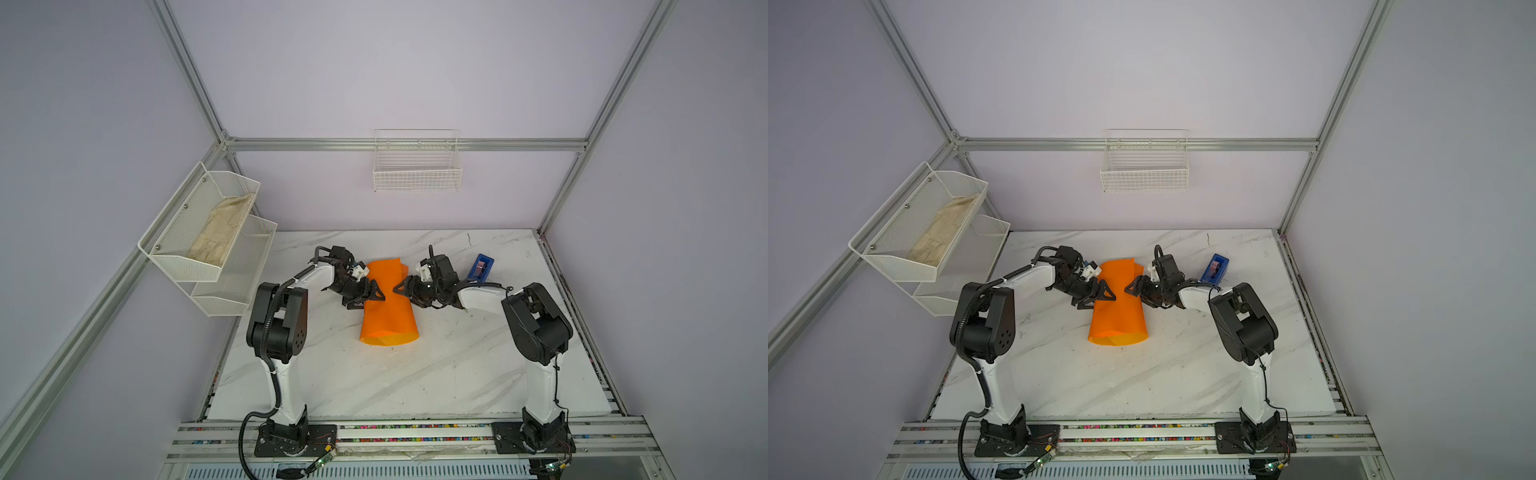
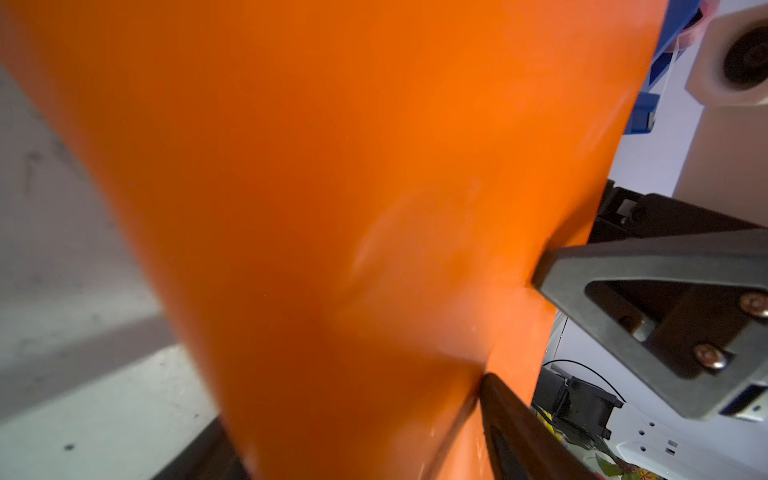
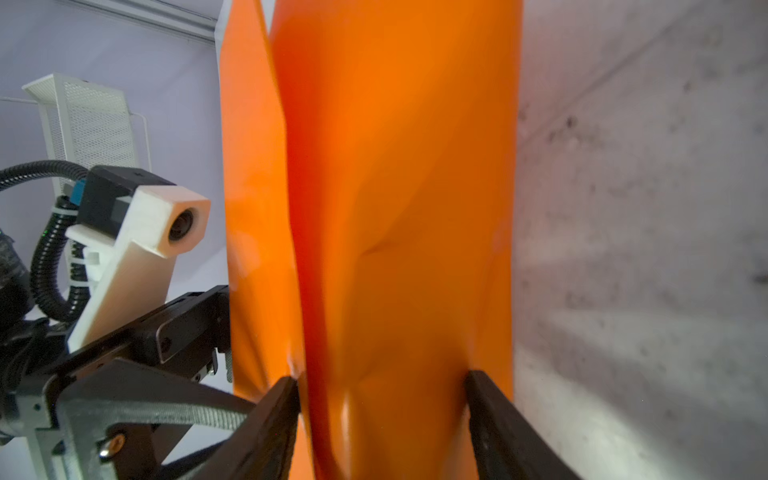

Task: Wrap the gift box in paper

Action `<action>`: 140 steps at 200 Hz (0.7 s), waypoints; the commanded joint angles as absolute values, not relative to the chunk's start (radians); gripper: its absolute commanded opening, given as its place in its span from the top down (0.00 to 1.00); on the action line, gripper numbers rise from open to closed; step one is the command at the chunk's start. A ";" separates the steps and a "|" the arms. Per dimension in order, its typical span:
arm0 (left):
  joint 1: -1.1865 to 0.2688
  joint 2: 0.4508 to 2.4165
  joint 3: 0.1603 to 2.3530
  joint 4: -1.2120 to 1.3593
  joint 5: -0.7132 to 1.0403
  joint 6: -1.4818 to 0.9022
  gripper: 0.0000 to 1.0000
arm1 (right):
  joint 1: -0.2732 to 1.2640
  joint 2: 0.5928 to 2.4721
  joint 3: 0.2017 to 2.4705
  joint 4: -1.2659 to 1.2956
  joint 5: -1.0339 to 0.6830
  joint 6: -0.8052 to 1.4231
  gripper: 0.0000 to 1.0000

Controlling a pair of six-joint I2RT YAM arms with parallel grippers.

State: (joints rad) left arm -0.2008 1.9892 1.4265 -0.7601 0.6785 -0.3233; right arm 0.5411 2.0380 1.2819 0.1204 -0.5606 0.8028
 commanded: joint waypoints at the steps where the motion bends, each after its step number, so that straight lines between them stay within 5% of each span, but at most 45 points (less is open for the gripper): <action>1: -0.215 2.007 1.502 -0.739 0.666 -0.328 0.26 | 0.531 2.069 1.307 0.017 -0.529 0.760 0.35; 140: -0.219 1.602 1.187 -0.787 0.494 -0.354 0.25 | 0.530 1.715 1.123 -0.092 -0.515 0.595 0.30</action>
State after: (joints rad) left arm -0.2066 1.6913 1.2858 -0.7734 0.5488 -0.3336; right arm 0.5262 1.7916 1.1767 -0.0910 -0.5121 0.6456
